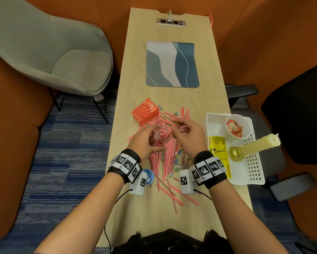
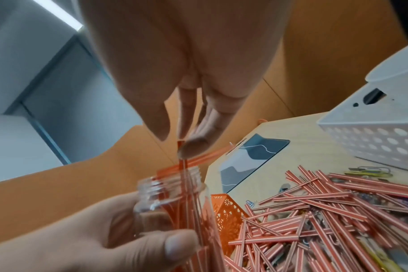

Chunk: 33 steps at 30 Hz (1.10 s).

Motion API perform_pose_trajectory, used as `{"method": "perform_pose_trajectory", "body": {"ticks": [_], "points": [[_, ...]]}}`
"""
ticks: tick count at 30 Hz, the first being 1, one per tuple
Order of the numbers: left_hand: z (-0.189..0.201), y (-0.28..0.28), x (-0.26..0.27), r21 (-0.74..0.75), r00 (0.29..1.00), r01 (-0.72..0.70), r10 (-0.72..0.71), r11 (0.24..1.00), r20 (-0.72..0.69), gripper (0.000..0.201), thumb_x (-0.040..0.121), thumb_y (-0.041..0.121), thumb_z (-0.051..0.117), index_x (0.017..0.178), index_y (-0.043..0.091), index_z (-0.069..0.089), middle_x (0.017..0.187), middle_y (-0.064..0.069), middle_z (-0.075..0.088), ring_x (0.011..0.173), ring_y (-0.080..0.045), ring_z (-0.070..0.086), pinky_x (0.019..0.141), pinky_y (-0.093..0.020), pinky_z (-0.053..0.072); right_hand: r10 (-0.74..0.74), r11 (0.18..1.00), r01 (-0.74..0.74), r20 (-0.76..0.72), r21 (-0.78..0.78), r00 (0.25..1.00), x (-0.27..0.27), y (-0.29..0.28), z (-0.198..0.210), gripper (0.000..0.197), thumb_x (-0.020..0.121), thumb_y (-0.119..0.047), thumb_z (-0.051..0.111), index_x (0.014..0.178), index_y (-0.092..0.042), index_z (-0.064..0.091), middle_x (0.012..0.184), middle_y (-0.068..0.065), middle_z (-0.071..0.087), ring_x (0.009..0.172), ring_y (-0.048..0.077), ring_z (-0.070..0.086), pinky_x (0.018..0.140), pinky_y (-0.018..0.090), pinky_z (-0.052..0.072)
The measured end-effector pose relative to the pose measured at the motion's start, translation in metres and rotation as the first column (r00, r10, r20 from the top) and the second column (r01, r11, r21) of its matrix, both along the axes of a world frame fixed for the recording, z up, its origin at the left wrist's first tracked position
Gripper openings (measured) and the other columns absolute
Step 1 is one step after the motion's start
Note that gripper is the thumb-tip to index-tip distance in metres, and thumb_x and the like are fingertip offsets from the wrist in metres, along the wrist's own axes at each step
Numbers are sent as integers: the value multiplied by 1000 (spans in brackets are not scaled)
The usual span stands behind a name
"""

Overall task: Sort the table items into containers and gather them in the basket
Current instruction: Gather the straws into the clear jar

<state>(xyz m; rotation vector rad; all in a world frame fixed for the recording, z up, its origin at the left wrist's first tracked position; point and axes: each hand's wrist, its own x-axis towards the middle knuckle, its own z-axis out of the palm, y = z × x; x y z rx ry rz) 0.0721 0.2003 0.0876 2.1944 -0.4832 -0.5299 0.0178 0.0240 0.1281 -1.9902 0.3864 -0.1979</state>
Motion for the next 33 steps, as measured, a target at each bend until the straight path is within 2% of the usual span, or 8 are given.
{"method": "perform_pose_trajectory", "body": {"ticks": [7, 12, 17, 22, 25, 28, 30, 33], "points": [[1, -10, -6, -23, 999, 34, -33, 999, 32, 88, 67, 42, 91, 143, 20, 51, 131, -1, 63, 109, -9, 56, 91, -18, 37, -143, 975, 135, -33, -178, 989, 4, 1, -10, 62, 71, -37, 86, 125, -33, 57, 111, -3, 44, 71, 7, 51, 76, 19, 52], [0, -13, -4, -14, 1000, 21, -21, 1000, 11, 87, 66, 42, 91, 140, 21, 52, 126, 2, 64, 107, -11, 59, 89, -20, 42, -115, 993, 116, -38, 24, 993, -1, 5, -6, 23, 72, -26, 87, 81, -15, 68, 74, 4, 69, 65, 20, 68, 67, 42, 60], [-5, -10, 0, -10, 1000, -21, 21, 1000, 8, 91, 63, 49, 91, 140, 24, 52, 126, -1, 66, 109, -18, 64, 97, -39, 54, -79, 994, 75, 55, 75, 995, -9, 4, -2, 14, 76, -20, 84, 83, -11, 76, 78, -1, 73, 73, 12, 71, 72, 29, 60], [-5, -7, -1, -9, 1000, -6, 6, 1000, -6, 89, 64, 41, 93, 142, 23, 52, 129, 0, 65, 113, -17, 63, 100, -37, 52, 212, 976, -214, -34, -49, 977, -13, 4, -2, 22, 93, -35, 65, 87, -19, 80, 88, -13, 76, 88, 0, 69, 90, 25, 53], [-7, -2, -2, -5, 999, -36, 36, 999, -13, 90, 63, 46, 92, 141, 24, 51, 129, 2, 65, 114, -15, 62, 100, -33, 51, 19, 987, -19, 6, 162, 1000, -16, 4, -8, 26, 98, -31, 58, 93, -15, 78, 90, -6, 76, 89, 9, 71, 83, 26, 57], [-6, 2, -3, -20, 997, -74, 74, 997, -5, 87, 66, 43, 91, 140, 22, 52, 129, 2, 64, 113, -11, 60, 98, -26, 47, -124, 990, 138, -256, 36, 959, -14, -3, -42, 17, 90, -34, 69, 91, -17, 72, 83, 2, 73, 73, 17, 70, 69, 41, 62], [-5, 5, -4, -60, 992, -128, 127, 990, -13, 85, 67, 41, 91, 140, 20, 52, 125, 4, 64, 109, -8, 58, 97, -26, 47, -80, 980, -36, -552, -197, 830, -13, -4, -70, 33, 80, -44, 77, 99, -19, 65, 89, 2, 70, 77, 18, 69, 74, 42, 61], [-8, 9, -5, -113, 977, -213, 213, 970, -9, 81, 66, 46, 90, 136, 25, 55, 120, 6, 66, 108, -11, 63, 97, -31, 52, -100, 919, -188, -665, -348, 740, -9, 8, -96, 67, 73, -54, 78, 120, -13, 56, 107, 5, 66, 98, 21, 65, 87, 37, 56]]}}
